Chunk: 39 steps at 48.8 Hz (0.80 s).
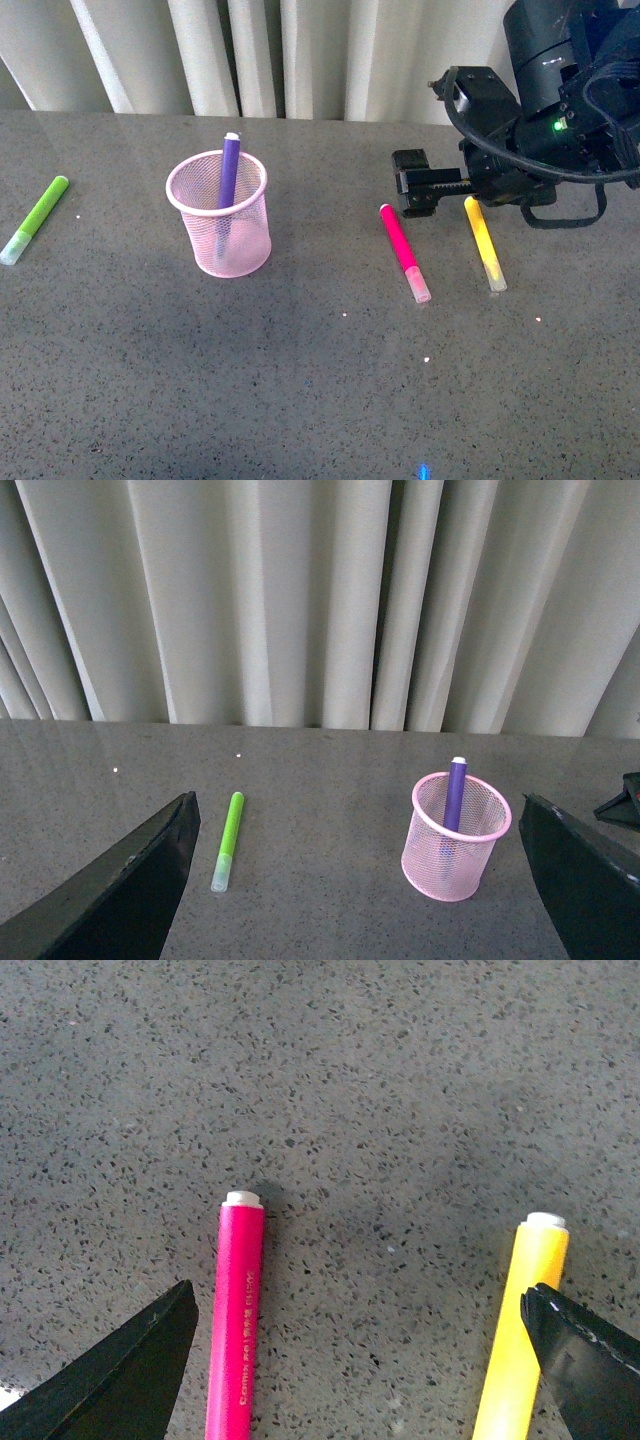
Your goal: Insert purple and pink pens into pink cup
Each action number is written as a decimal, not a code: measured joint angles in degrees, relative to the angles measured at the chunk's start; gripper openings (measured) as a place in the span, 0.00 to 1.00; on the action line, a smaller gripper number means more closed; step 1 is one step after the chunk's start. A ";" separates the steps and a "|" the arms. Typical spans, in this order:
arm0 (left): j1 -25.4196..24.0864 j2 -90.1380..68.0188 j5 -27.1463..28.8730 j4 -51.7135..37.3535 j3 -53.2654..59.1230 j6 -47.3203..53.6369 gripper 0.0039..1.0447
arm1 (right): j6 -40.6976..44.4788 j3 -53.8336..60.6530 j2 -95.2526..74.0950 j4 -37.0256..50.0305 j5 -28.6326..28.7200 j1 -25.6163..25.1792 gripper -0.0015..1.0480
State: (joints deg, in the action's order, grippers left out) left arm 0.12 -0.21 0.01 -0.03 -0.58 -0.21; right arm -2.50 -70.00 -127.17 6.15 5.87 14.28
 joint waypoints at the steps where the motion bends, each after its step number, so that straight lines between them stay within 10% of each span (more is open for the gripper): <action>1: 0.00 0.00 0.00 0.00 0.00 0.00 0.94 | 0.17 -0.50 -0.28 -0.24 0.11 0.13 0.93; 39: 0.00 0.00 0.00 0.00 0.00 0.00 0.94 | -0.26 -9.16 -8.76 -3.43 -0.66 6.80 0.93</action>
State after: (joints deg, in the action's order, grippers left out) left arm 0.12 -0.21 0.01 -0.03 -0.58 -0.21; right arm -2.76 -79.15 -135.94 2.72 5.21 21.08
